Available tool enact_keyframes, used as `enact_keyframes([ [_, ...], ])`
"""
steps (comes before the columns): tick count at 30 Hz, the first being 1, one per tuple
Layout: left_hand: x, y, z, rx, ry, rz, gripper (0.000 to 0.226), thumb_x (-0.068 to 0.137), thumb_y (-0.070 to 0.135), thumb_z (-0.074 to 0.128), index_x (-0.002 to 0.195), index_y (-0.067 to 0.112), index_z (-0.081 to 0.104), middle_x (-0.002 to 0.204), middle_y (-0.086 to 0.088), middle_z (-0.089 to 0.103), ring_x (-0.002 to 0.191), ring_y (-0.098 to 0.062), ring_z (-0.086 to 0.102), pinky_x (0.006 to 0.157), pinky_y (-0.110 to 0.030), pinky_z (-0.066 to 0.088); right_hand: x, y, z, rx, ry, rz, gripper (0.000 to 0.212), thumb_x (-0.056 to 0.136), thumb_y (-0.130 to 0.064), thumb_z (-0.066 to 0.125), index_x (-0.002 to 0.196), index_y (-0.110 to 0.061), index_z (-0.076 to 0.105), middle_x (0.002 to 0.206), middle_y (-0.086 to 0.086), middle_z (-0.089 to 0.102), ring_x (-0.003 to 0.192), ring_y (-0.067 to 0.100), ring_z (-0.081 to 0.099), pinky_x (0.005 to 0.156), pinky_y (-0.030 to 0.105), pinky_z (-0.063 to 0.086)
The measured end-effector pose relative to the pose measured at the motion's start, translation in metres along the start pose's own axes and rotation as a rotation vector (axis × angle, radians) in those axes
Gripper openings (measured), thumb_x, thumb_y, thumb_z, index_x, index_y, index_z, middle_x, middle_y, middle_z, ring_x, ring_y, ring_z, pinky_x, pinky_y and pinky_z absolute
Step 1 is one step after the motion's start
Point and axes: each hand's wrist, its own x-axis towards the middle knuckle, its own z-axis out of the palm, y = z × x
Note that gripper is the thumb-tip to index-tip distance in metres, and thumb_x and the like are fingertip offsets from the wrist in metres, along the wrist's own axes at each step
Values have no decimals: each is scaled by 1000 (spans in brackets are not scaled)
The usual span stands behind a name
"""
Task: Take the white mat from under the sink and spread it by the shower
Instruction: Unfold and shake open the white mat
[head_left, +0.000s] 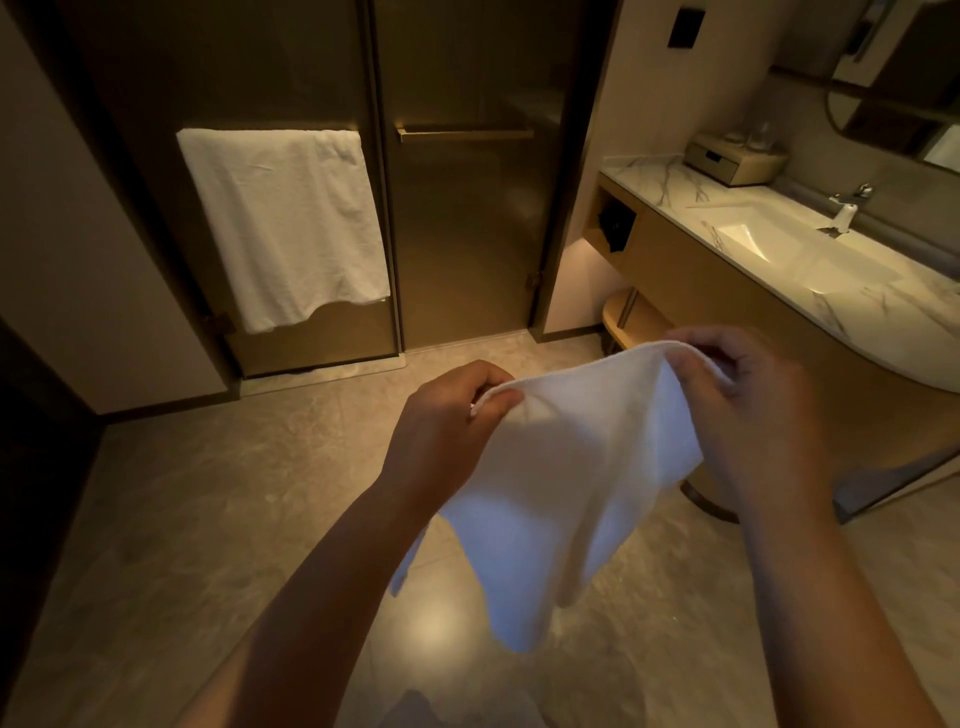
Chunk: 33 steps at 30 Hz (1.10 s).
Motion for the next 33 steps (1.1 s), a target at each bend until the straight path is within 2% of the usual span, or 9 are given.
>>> enact_keyframes([
  [4, 0, 7, 3, 107, -52, 114, 8, 89, 20, 61, 92, 17, 67, 85, 3, 69, 75, -11, 58, 65, -15, 38, -3, 5, 6, -100, -182, 44, 23, 86, -31, 61, 104, -44, 56, 96, -29, 53, 87, -3, 54, 68, 23, 43],
  [6, 0, 9, 4, 132, -80, 128, 8, 89, 19, 60, 94, 18, 67, 87, 3, 69, 76, -10, 58, 64, -14, 39, -8, 0, 19, -170, -342, 10, 31, 84, -36, 61, 114, -43, 54, 109, -27, 49, 98, -2, 49, 81, 26, 41],
  [8, 0, 11, 3, 147, -101, 140, 9, 89, 20, 59, 94, 21, 67, 86, 5, 68, 75, -6, 55, 64, -13, 39, -15, -3, 33, -210, -414, -84, 35, 85, -34, 62, 120, -34, 56, 118, -19, 50, 110, 5, 46, 92, 28, 37],
  [12, 1, 11, -3, 138, -90, 142, 13, 88, 25, 55, 92, 24, 67, 86, 8, 68, 76, -4, 55, 64, -14, 39, -21, -7, 47, -190, -369, -131, 27, 90, -30, 58, 115, -23, 64, 114, -7, 65, 101, 6, 54, 85, 22, 41],
  [18, 2, 10, -13, 154, -70, 134, 9, 87, 25, 59, 89, 23, 67, 83, 8, 67, 74, -1, 51, 63, -8, 37, -22, -9, 60, -176, -291, -165, 18, 92, -27, 56, 105, -19, 67, 95, -5, 69, 80, 2, 54, 72, 9, 38],
  [21, 0, 7, -15, 148, -53, 122, 7, 86, 21, 61, 88, 19, 68, 82, 6, 67, 74, -1, 49, 65, -8, 36, -22, -11, 67, -178, -234, -192, 14, 94, -23, 54, 94, -17, 67, 85, -3, 66, 73, 4, 53, 67, 10, 37],
  [26, -1, 8, -17, 81, -34, 104, 11, 88, 24, 61, 96, 22, 69, 88, 12, 68, 81, -1, 56, 67, -7, 39, -19, -15, 66, -135, -139, -268, 15, 95, -16, 50, 91, -15, 64, 83, -1, 63, 74, 10, 55, 66, 20, 43],
  [29, -3, 2, -17, 57, -64, 35, 15, 86, 28, 62, 100, 27, 69, 94, 14, 69, 83, -2, 60, 70, -18, 47, -13, -14, 57, -154, -78, -286, 15, 94, -14, 48, 95, -12, 63, 88, 1, 62, 80, 7, 50, 70, 16, 35],
  [33, -8, -6, -13, 79, -90, -33, 14, 81, 28, 64, 94, 28, 71, 83, 14, 70, 73, -1, 58, 60, -8, 38, -8, -8, 44, -113, -45, -230, 15, 93, -14, 48, 98, -18, 61, 91, -9, 56, 81, -7, 42, 76, 3, 30],
])
